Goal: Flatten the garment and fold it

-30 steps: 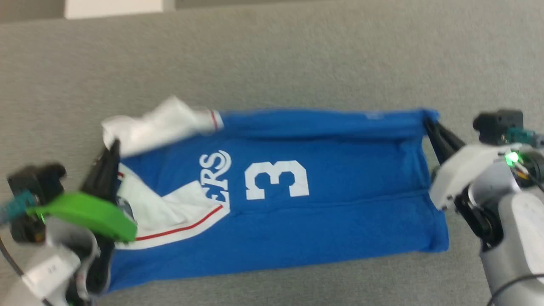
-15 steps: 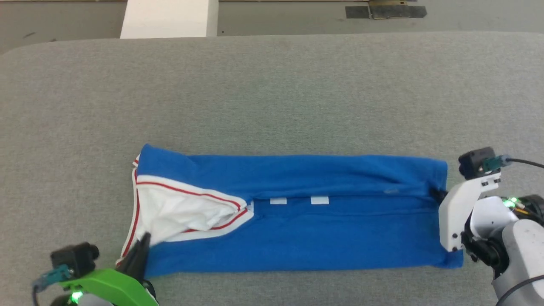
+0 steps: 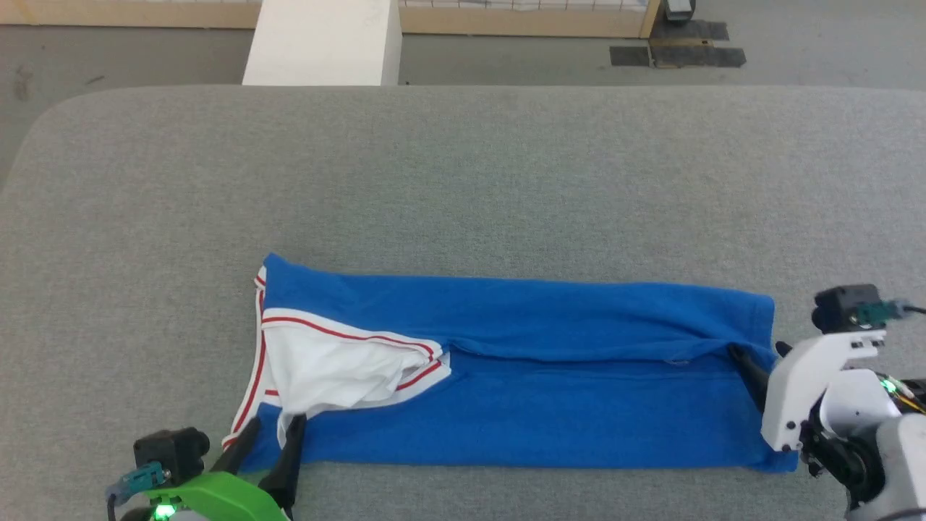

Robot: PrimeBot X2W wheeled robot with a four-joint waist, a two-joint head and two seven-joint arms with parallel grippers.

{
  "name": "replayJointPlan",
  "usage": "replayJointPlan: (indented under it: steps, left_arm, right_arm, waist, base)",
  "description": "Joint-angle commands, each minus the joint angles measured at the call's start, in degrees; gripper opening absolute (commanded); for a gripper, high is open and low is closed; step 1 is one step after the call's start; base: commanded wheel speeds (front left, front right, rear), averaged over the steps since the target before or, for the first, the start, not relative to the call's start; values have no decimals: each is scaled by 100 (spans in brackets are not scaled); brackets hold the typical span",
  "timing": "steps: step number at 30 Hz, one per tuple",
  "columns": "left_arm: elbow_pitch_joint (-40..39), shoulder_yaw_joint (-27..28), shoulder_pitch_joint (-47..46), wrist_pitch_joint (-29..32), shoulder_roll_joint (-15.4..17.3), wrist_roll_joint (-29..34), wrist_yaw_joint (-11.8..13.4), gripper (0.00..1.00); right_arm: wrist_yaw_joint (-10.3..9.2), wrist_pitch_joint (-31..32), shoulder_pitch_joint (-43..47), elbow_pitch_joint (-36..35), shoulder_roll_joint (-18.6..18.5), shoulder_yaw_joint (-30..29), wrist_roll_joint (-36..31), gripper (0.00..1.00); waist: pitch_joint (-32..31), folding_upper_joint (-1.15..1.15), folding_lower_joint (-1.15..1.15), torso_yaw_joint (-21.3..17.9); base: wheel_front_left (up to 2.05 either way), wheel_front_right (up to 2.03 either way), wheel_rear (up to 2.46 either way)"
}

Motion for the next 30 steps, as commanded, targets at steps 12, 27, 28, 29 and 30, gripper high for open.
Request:
replayJointPlan:
  steps: [12, 27, 28, 29, 30]
  left_arm:
    - [17, 206, -652, -979, -142, 1143, 319, 100]
    - [259, 1043, -1403, -1030, -773, 2597, 286, 100]
    - [295, 1071, -1422, -1030, -798, 2629, 273, 100]
    - [343, 1101, -1443, -1030, -825, 2667, 260, 100]
    - [378, 1126, -1457, -1030, -844, 2689, 246, 100]
  right_arm:
    - [-9, -1240, 961, -1381, 1014, -1119, -172, 100]
    - [-9, -1382, -3, 821, 1072, -1412, -122, 100]
    - [-9, -1259, -79, 962, 1072, -1406, -185, 100]
    - [-9, -1075, -166, 1127, 1072, -1382, -257, 100]
    - [-9, -927, -230, 1250, 1072, -1381, -315, 100]
  waist:
    - [-315, 0, 0, 102]
    - [-457, 0, 0, 4]
    - [-460, 0, 0, 1]
    - [-463, 0, 0, -2]
    - [-467, 0, 0, -8]
  base:
    - [0, 0, 0]
    - [0, 0, 0]
    - [0, 0, 0]
    - [0, 0, 0]
    - [0, 0, 0]
